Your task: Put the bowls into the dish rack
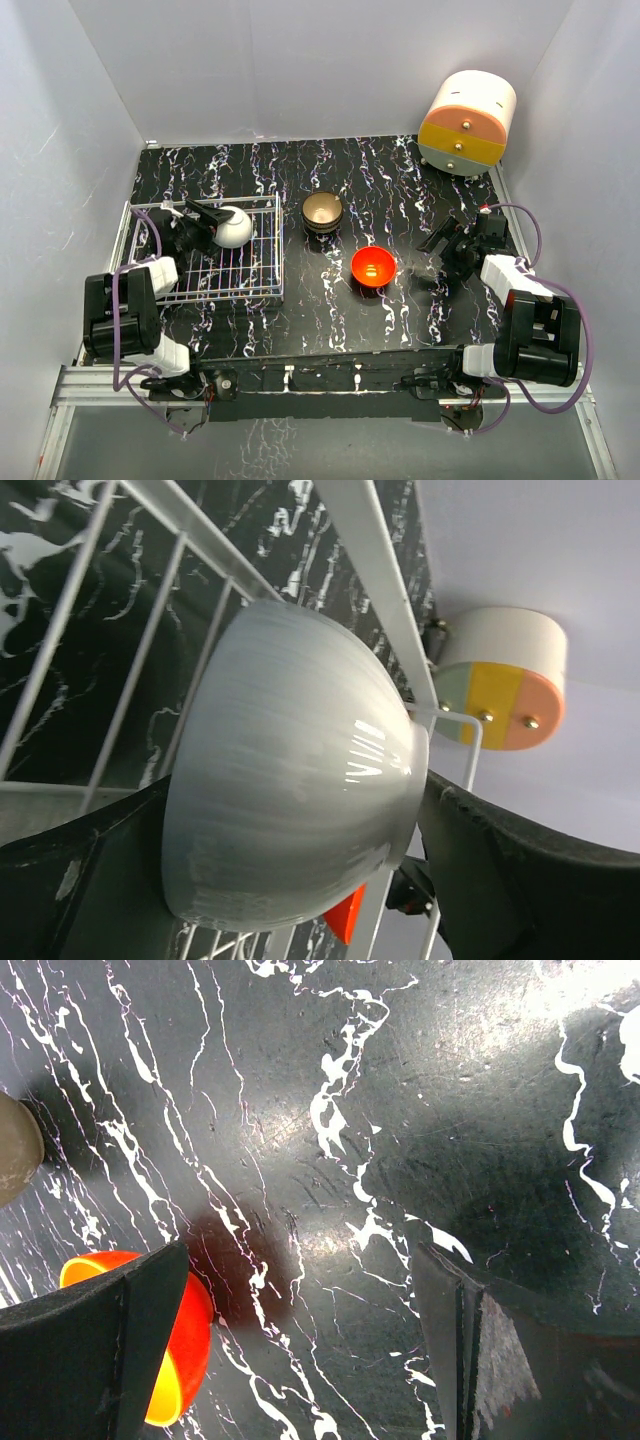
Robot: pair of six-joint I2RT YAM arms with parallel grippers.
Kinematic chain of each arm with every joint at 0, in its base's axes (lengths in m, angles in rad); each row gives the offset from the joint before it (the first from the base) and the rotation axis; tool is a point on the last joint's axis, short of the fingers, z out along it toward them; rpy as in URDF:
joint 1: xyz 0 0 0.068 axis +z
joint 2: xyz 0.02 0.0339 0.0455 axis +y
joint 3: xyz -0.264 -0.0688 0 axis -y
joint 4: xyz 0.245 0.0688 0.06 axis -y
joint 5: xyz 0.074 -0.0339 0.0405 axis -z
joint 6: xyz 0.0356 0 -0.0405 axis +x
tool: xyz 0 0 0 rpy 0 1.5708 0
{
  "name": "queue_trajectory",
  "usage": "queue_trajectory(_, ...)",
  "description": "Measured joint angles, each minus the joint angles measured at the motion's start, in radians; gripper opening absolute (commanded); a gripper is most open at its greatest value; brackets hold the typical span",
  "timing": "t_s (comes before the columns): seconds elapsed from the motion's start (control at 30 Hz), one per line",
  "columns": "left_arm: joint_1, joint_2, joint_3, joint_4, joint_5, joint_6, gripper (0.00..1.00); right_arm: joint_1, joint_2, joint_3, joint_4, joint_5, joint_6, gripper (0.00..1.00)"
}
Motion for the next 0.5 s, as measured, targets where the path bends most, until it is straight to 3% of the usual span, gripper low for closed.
queue_trajectory(0.23,-0.001,-0.053,0.094,-0.303,-0.081,0.131,0.93,0.000,0.000,0.000,0.000,-0.004,0.000,0.98)
queue_trajectory(0.5,-0.001,-0.063,0.242,-0.598,-0.204,0.268,0.97,0.000,0.000,0.000,0.000,-0.009,0.000,0.98)
